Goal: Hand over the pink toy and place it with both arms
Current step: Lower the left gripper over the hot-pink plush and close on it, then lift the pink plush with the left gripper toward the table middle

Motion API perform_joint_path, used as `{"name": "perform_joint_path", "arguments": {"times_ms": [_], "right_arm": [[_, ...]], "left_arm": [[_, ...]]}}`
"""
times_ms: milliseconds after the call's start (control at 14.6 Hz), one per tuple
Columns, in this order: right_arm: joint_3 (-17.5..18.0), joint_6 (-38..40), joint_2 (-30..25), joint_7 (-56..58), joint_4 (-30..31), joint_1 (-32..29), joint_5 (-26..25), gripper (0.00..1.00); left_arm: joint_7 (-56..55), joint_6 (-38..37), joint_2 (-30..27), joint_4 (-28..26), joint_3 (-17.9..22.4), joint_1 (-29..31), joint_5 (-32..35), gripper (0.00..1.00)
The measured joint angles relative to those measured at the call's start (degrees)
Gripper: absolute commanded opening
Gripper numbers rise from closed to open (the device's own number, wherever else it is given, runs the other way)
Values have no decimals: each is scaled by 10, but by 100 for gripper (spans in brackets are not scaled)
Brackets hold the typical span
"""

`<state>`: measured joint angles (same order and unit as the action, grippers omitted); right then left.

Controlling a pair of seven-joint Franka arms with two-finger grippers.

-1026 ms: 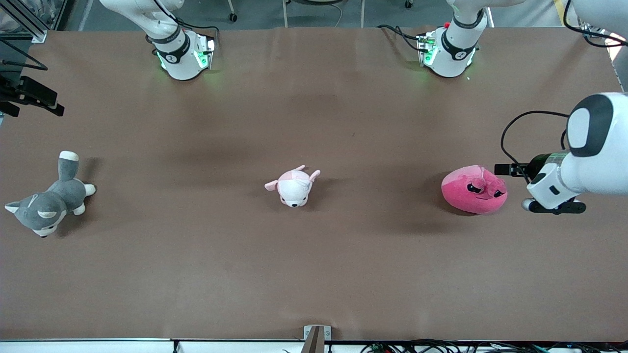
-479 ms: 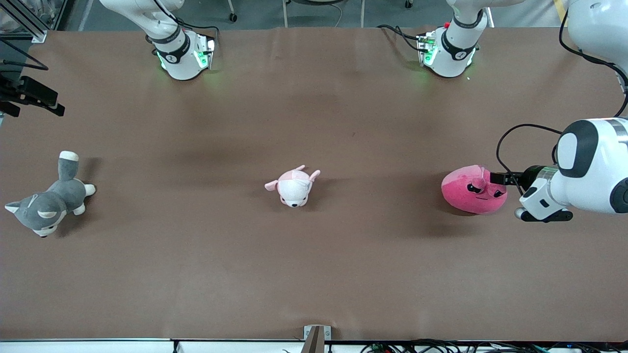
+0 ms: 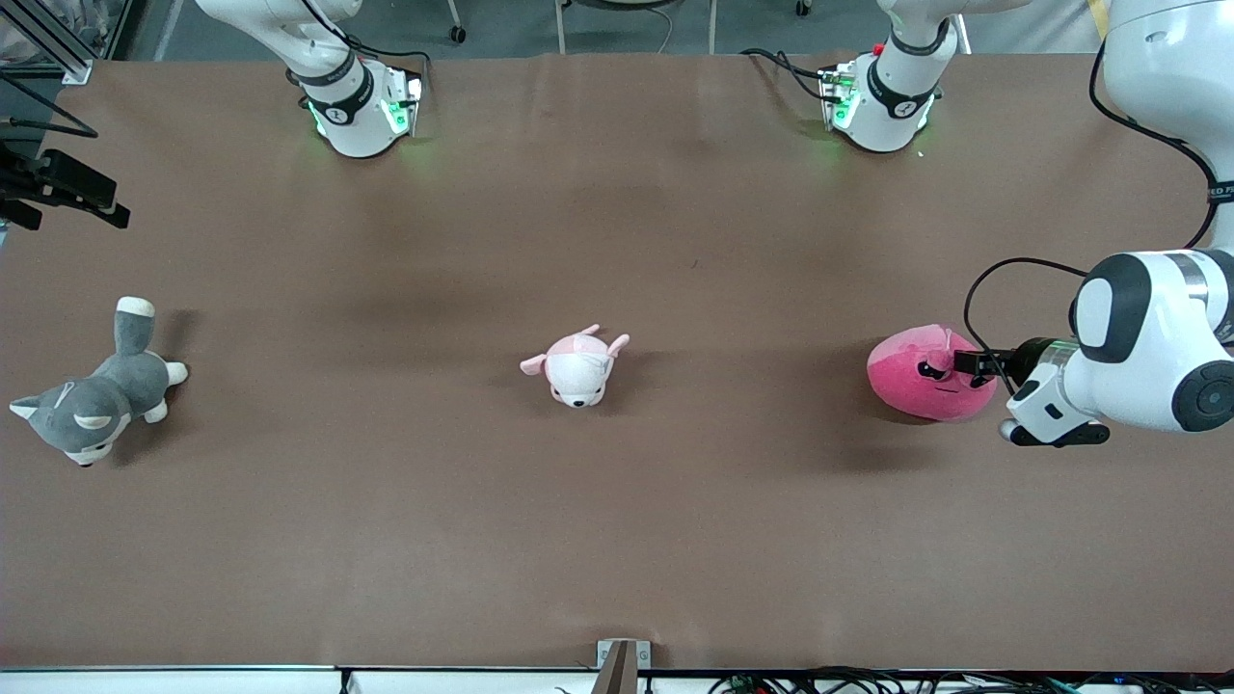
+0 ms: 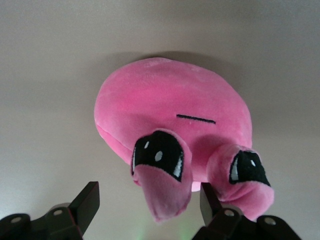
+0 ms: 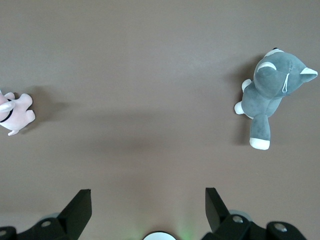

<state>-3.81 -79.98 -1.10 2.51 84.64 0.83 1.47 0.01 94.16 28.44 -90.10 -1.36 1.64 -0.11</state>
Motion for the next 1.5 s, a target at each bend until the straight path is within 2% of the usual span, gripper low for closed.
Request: {"name": "perform_joint_path", "arguments": {"times_ms": [274,479,752,1026,1231,1504], "right_arm": [[1,0,0,0,0,6,0,100],[2,-1,0,0,0,9,0,100],[1,-1,0,0,-4,9,0,100],[-2,-2,1,-1,-7,8,0,100],[-7,-13,9,-1,-6,5,0,100],[-8,-43,48,-1,0,2,0,100]], "left_arm": [[0,1,0,3,0,0,0,21],[0,2,0,8,-1,-2,0,3],[0,3,-6,24,-3,-2,0,0],[-24,-24,-55,54,-21,-2,-9,0],[-116,-101,-93,95,-84,-4,-25,0],[-307,-138,-104,139,-223,-11,-38,0]]}}
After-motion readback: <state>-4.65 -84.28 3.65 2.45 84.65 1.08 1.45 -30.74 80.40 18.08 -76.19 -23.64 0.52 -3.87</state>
